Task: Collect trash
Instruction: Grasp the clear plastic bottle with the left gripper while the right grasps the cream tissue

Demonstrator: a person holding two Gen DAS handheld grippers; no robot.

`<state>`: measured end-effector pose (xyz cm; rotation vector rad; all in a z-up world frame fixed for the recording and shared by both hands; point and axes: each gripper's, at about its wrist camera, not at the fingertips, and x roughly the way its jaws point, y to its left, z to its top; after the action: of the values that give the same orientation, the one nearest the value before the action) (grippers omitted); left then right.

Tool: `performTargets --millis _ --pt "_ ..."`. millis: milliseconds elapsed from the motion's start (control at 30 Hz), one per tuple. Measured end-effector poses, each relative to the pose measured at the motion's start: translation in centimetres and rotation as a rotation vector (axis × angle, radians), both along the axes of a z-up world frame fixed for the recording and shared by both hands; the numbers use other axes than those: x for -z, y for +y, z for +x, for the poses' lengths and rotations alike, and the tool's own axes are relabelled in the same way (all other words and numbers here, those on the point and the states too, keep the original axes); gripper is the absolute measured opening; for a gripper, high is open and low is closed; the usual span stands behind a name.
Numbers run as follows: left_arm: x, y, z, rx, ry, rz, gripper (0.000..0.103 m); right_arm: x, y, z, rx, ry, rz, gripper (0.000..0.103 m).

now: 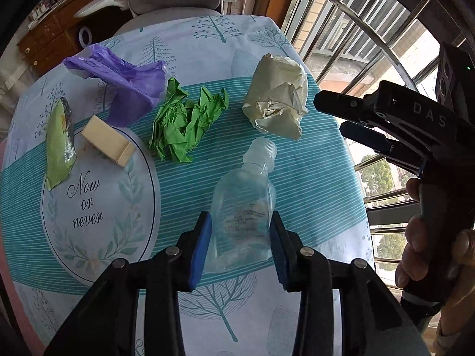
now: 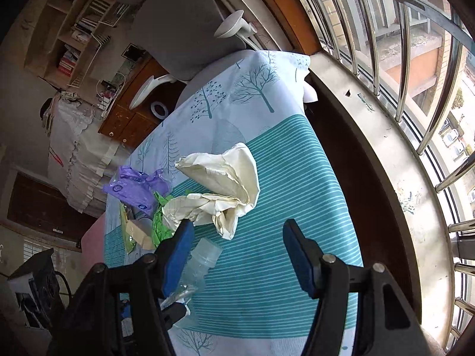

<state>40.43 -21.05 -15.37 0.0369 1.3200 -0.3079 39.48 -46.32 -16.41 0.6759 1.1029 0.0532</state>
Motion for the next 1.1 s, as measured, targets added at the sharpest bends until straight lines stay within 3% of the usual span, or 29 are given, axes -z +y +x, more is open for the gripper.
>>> performTargets --millis 267,433,633,733,867,900,933,967,1000,1100 --pt "-1.9 3.1 -1.8 -0.072 -0.029 -0.039 0.037 1.7 1.1 4.7 -0.066 0.013 -0.124 0.063" --pt "-2.4 5.1 -2.3 -0.118 -0.03 -0.048 0.037 1.9 2.8 6.3 -0.117 -0.018 -0.131 0.068" --pt "-3.0 7.0 -3.2 -0.162 -0.038 -0.059 0.037 1.9 4.8 7.8 -0.22 -0.045 -0.022 0.068" --pt "-3.2 7.6 -3.7 -0.186 -0.04 -0.06 0.037 1.4 6.2 8.0 -0.287 -0.077 -0.032 0.073" --pt "-3.3 9.0 -4.1 -0.225 -0.043 -0.067 0.037 1.3 7.9 8.0 -0.381 -0.085 -0.097 0.072" --pt "-3.3 9.3 -4.1 -0.234 -0.045 -0.066 0.037 1.3 8.2 7.8 -0.395 -0.086 -0.108 0.069" --pt "-3.4 9.7 -4.2 -0.244 -0.049 -0.064 0.037 1.4 8.4 7.6 -0.408 -0.084 -0.119 0.051" --pt "-3.5 9.9 -4.2 -0.253 -0.052 -0.064 0.037 1.6 8.6 7.4 -0.415 -0.076 -0.132 0.023" --pt "-3.7 10.1 -4.3 -0.262 -0.055 -0.065 0.037 1.7 8.6 7.1 -0.415 -0.068 -0.134 0.014" --pt "-4.2 11.0 -4.6 -0.284 -0.067 -0.07 0.037 1.3 8.5 5.8 -0.391 -0.085 -0.136 0.013"
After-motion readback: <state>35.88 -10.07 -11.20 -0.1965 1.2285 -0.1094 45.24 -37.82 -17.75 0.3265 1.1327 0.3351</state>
